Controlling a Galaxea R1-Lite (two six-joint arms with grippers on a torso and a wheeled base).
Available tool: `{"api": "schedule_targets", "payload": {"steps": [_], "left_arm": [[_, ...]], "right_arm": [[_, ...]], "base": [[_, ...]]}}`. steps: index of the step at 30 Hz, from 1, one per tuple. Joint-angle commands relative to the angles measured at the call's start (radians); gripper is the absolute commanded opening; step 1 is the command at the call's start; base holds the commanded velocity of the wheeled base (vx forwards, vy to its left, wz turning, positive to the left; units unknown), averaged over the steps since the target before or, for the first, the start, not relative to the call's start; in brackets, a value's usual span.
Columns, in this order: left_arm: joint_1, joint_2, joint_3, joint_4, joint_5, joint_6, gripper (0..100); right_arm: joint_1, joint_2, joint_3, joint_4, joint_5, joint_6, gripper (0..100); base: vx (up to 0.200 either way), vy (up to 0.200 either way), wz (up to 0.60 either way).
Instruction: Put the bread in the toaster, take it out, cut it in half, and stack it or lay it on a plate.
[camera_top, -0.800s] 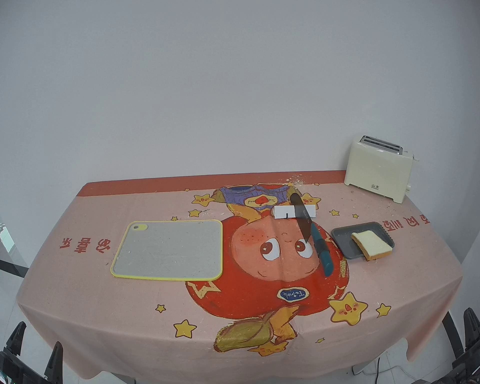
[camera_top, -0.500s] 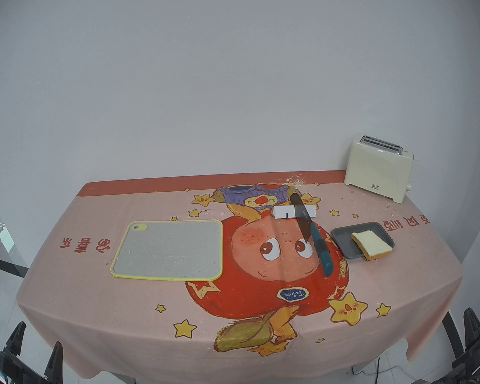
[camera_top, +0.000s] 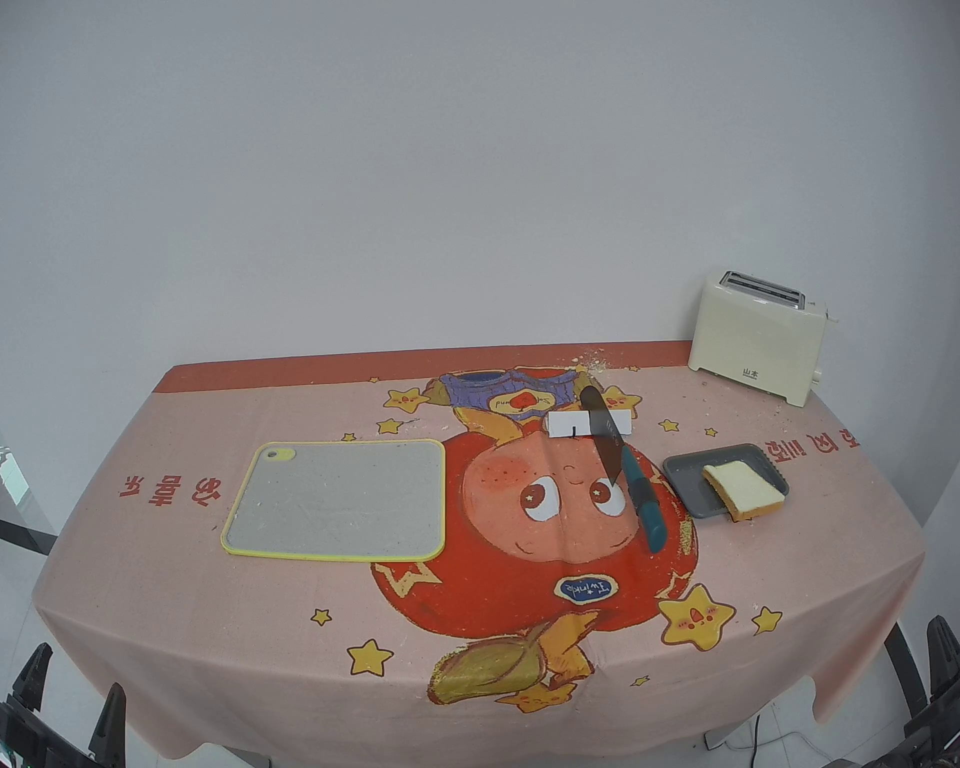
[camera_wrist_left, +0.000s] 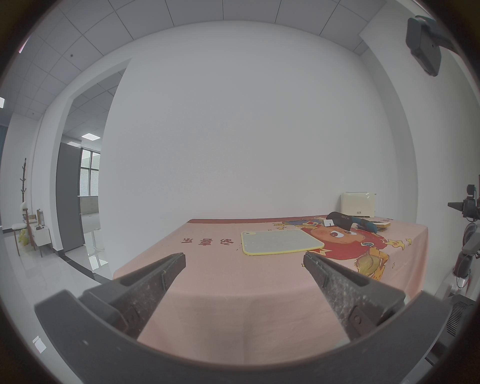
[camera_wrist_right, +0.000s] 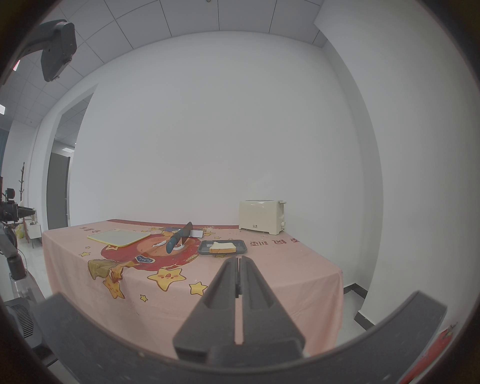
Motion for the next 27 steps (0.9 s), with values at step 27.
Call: {"api": "schedule_targets", "payload": {"steps": [27], "left_arm": [[0.000,-0.009,0.018,0.000,0.000,0.000,100]], "right_arm": [[-0.001,-0.016,0.014,0.001,-0.005,-0.003,0]], "base": [[0.000,0.000,0.00]]}}
